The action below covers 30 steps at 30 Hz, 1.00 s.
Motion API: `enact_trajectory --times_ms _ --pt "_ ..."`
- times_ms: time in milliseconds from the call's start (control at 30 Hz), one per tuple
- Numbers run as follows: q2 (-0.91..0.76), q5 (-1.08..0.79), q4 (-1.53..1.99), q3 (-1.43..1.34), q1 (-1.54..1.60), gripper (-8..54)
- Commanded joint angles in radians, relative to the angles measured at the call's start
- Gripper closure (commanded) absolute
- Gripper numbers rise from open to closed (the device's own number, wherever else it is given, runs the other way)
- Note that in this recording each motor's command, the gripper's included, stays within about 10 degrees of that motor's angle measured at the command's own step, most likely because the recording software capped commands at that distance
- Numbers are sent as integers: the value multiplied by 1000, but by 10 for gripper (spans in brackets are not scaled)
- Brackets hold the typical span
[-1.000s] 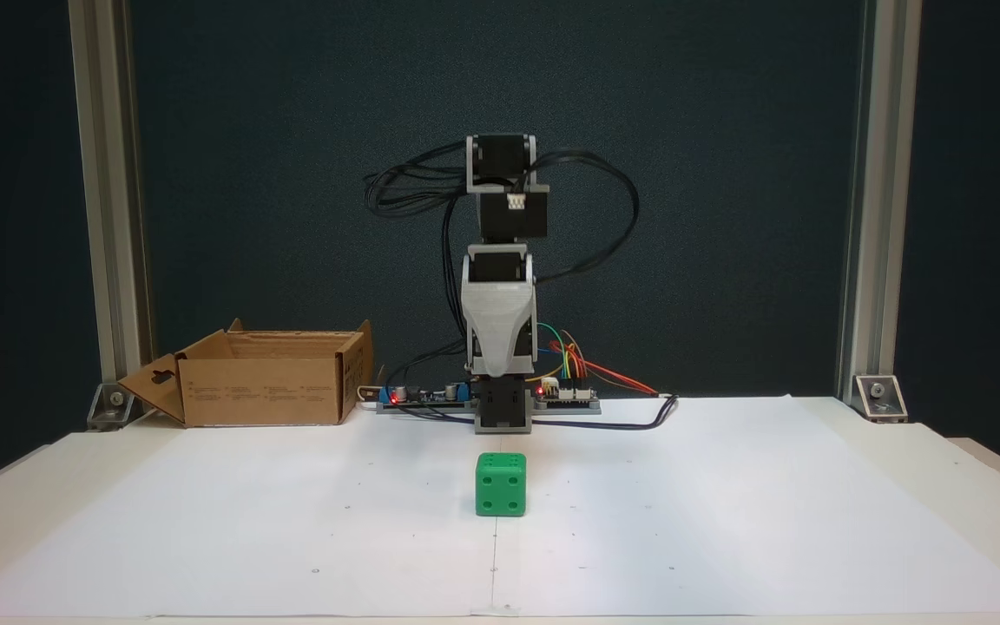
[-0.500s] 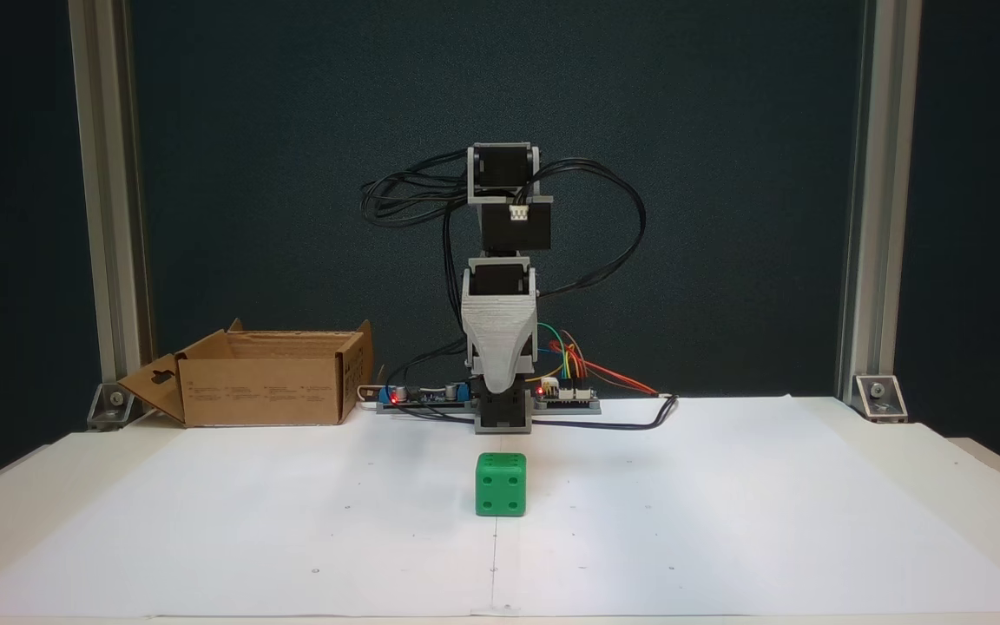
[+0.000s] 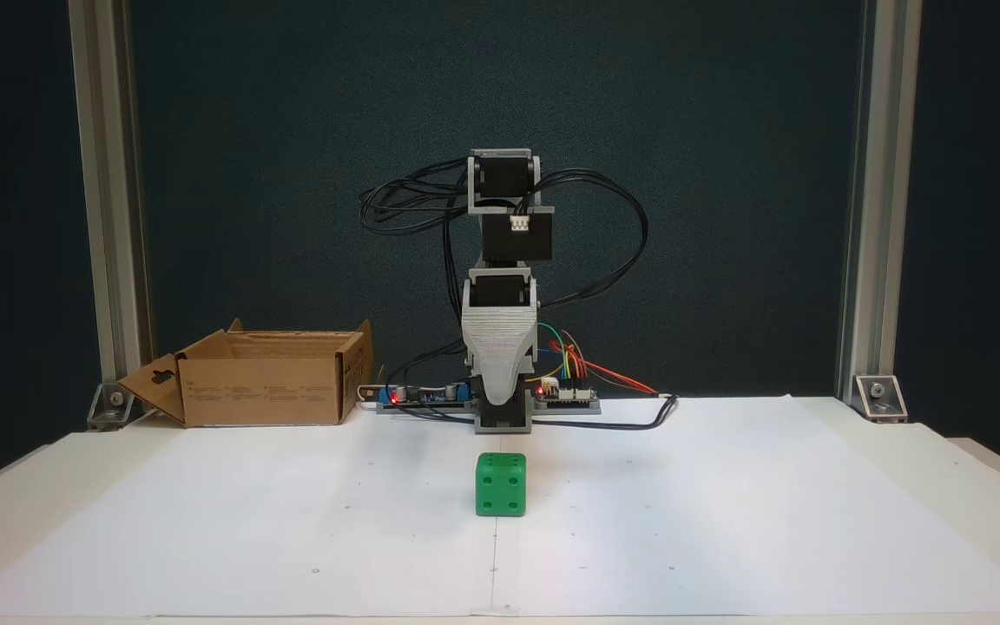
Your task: Grasp a green dice and put it in the bin.
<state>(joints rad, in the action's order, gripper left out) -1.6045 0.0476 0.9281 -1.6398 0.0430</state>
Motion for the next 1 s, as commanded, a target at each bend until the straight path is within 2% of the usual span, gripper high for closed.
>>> enact_trajectory --times_ms 0,233,967 --pt "2 9 -21 37 11 22" --pt "77 9 -83 9 11 23" --pt "83 9 -101 -72 12 23"
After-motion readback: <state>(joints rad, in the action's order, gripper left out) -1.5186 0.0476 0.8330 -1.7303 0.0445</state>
